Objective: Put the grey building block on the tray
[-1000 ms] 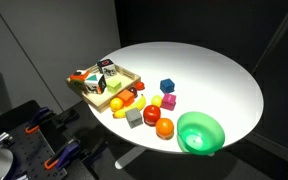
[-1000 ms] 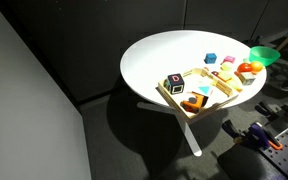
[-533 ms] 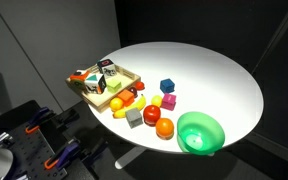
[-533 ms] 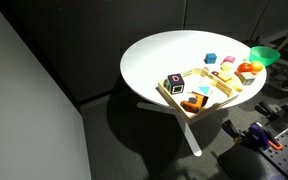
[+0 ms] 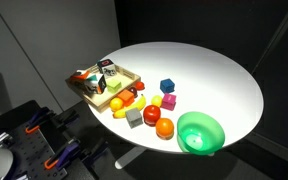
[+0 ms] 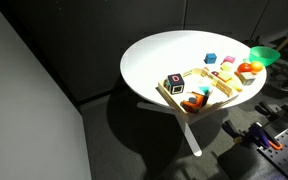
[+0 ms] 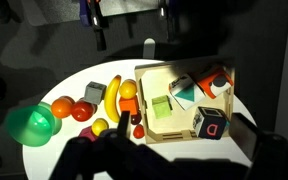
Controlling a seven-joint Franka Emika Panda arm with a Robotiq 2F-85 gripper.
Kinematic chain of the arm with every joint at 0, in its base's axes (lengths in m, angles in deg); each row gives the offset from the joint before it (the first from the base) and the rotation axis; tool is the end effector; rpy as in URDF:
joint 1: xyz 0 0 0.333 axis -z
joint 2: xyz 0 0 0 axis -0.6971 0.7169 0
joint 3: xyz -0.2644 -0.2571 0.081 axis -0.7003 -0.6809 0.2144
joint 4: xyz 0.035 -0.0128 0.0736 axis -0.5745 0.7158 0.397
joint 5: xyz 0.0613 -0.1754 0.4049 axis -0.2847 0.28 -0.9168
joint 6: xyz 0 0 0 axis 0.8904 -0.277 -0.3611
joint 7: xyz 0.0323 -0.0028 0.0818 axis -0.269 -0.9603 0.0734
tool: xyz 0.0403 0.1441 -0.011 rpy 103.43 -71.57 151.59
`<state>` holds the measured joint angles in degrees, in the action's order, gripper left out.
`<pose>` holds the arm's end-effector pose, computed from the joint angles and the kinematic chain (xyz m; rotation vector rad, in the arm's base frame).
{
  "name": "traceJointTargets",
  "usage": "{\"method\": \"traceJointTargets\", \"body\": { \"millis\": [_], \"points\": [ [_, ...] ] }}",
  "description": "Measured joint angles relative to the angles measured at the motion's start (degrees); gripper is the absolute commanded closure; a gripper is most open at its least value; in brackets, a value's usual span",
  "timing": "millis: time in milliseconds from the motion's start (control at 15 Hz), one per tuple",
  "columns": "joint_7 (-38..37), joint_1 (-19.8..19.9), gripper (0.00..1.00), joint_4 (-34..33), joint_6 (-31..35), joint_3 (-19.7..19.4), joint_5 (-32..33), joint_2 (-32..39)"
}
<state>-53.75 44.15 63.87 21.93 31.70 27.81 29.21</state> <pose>0.3063 0.0579 0.5427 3.0990 -0.2615 0.0637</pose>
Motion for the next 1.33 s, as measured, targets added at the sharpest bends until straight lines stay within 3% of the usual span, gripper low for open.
{"method": "traceJointTargets", "body": {
  "millis": [733, 1333],
  "points": [
    [0.4, 1.7, 0.0, -9.3, 2.9, -3.5, 0.0, 16.6],
    [8.3, 1.7, 0.0, -10.1, 10.4, -7.2, 0.0, 24.5]
  ]
}}
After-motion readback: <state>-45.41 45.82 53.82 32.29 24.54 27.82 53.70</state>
